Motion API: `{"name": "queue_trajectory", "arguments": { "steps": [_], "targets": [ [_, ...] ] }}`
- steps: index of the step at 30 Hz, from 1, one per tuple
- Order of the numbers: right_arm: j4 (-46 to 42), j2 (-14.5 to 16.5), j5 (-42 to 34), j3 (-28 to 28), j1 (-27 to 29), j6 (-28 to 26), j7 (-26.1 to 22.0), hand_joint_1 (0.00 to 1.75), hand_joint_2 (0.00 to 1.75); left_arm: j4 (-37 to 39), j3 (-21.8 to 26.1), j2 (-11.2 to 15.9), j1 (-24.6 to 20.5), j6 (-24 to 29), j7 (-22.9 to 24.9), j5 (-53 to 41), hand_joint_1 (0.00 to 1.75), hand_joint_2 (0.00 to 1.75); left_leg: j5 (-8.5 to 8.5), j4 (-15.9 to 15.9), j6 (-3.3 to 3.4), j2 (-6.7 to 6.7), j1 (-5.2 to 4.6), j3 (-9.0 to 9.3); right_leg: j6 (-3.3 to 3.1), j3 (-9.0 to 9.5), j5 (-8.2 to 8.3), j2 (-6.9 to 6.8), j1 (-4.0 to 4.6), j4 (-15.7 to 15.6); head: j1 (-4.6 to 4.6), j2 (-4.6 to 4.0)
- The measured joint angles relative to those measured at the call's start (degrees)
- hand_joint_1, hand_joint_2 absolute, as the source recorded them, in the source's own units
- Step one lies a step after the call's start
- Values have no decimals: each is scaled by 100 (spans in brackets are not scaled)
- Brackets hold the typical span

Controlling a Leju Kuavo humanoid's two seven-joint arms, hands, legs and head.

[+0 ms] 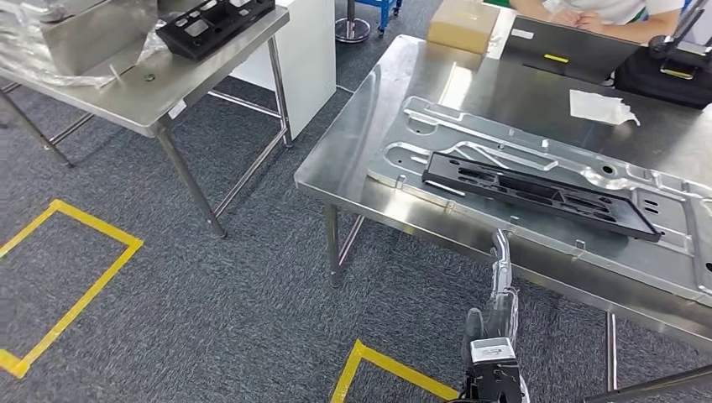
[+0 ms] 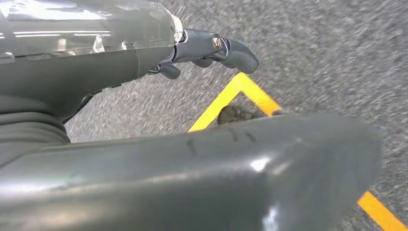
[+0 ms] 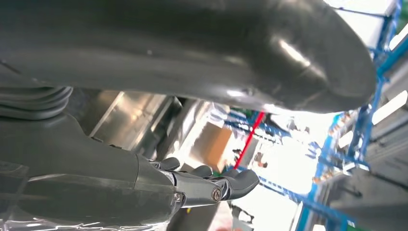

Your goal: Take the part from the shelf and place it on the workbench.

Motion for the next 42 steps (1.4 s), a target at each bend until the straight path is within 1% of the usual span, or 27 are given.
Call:
{"name": "queue_trajectory", "arguments": {
  "steps": [1,2,4,6,7,9,11,13,14,15,16,18,19,21,22,24,25,27,29,30,32,34,36,37,38,40,42],
  "targets": [
    [11,-1,25,0,7,-22,9,0,0,0,0,-1,3,-10,-2,-8,0,0,59,14,-2,-77,-14,-81,-32,108,69,11,16,-11,0,0],
    [19,-1,49,0,16,-46,19,0,0,0,0,-3,7,-17,-7,-18,0,0,111,28,-7,-155,-26,-153,-74,330,220,40,34,-248,0,0],
    [21,-1,82,-1,33,-96,45,0,0,1,-1,-18,7,-44,-20,-38,0,0,201,49,-28,-302,-39,-259,-184,936,443,263,70,-1107,0,0],
    [13,-1,111,-2,60,-142,71,0,0,2,-2,-35,2,-78,-33,-52,0,0,288,50,-73,-426,-33,-317,-227,1272,478,463,89,-1671,2,0],
    [7,-1,128,-2,78,-157,86,0,0,2,-2,-42,3,-97,-38,-58,0,0,332,44,-109,-486,-25,-338,-227,1296,478,469,96,-1740,3,0],
    [-10,4,161,-2,99,-164,118,0,0,2,-2,-41,21,-109,-41,-74,0,0,379,50,-184,-570,-23,-394,-249,1271,567,326,88,-1785,4,0],
    [-29,24,195,-5,116,-145,163,0,0,2,-2,-39,29,-104,-39,-85,0,0,102,329,-232,-360,-32,-539,-313,1202,675,157,54,-1838,1,0],
    [-41,40,234,-13,160,-99,196,0,0,2,-2,-39,24,-94,-34,-85,0,0,-453,1027,-285,-44,8,-762,-340,1090,761,-21,50,-1846,-2,0],
    [-43,43,248,-18,179,-73,210,0,0,2,-2,-39,24,-86,-33,-85,0,0,-643,1398,-325,29,38,-852,-332,1029,800,-117,51,-1835,-2,0],
    [-44,44,256,-21,188,-47,222,0,0,2,-2,-39,25,-78,-32,-84,0,0,-705,1663,-365,65,72,-880,-317,963,839,-214,50,-1820,-2,0],
    [-44,46,259,-24,189,-26,232,0,0,2,-2,-39,26,-68,-31,-82,0,0,-633,1753,-402,89,105,-820,-297,892,875,-307,45,-1797,-2,0],
    [-44,51,260,-26,185,-3,243,0,0,2,-2,-39,23,-45,-29,-79,0,0,-319,1309,-469,192,168,-386,-243,758,933,-468,30,-1723,-2,0],
    [-49,54,260,-27,186,5,245,0,0,2,-2,-44,15,-38,-28,-79,0,0,-277,875,-502,331,177,-60,-210,699,951,-537,32,-1674,-3,0],
    [-61,58,261,-31,180,16,249,0,0,1,-2,-56,-2,-27,-28,-79,0,0,-351,227,-445,540,151,359,-135,644,985,-663,47,-1596,3,0],
    [-68,59,262,-32,176,19,251,0,0,1,-2,-62,-3,-25,-29,-78,0,0,-411,96,-383,573,122,408,-93,639,1008,-719,49,-1582,6,0],
    [-70,63,262,-33,167,23,254,0,0,0,-2,-63,11,-20,-30,-77,0,0,-356,68,-228,473,93,320,-4,640,1050,-796,22,-1577,10,0],
    [-69,66,262,-35,168,26,255,0,0,0,-2,-63,16,-18,-27,-74,0,0,-300,61,-162,421,85,267,38,613,963,-708,0,-1524,11,0],
    [-66,67,262,-44,177,35,257,0,0,0,-2,-64,12,-11,-24,-69,0,0,-156,44,-58,313,74,120,76,478,481,-354,-18,-1122,11,0],
    [-52,67,260,-60,180,56,258,0,0,0,-2,-65,0,-3,-23,-60,0,0,-12,53,-6,179,34,-60,42,298,-91,-68,10,-417,11,0],
    [-39,66,258,-69,176,74,258,0,0,0,-2,-67,-2,-1,-24,-56,0,0,60,60,9,100,6,-152,7,271,-208,-18,38,-150,11,0],
    [-8,65,250,-86,157,116,254,0,0,0,-2,-72,-1,2,-27,-50,0,0,191,80,22,-69,-42,-321,-94,497,-54,28,106,-187,11,0],
    [18,64,241,-92,117,150,244,0,0,1,-1,-90,-4,4,-33,-45,0,0,305,96,22,-227,-68,-443,-249,1035,241,205,187,-926,11,0],
    [35,64,232,-94,78,163,235,0,0,1,0,-114,-20,11,-42,-44,0,0,422,95,-2,-358,-78,-527,-365,1440,309,459,226,-1629,9,0],
    [45,64,227,-95,61,165,233,0,0,1,1,-122,-22,15,-45,-43,0,0,486,81,-29,-423,-67,-560,-395,1506,286,525,237,-1795,8,0],
    [60,64,225,-96,49,171,233,0,0,0,3,-125,-20,21,-48,-41,0,0,553,57,-64,-493,-63,-584,-397,1513,314,496,243,-1857,7,0],
    [113,66,238,-96,1,201,250,0,0,0,21,-125,-7,38,-50,-35,0,0,568,79,-117,-507,-65,-643,-416,1468,440,342,210,-1930,7,0],
    [214,67,299,-97,-60,228,309,0,0,0,42,-124,-7,60,-57,-30,0,0,161,440,-160,-268,-78,-785,-442,1377,588,168,166,-1998,2,0]
  ]
}}
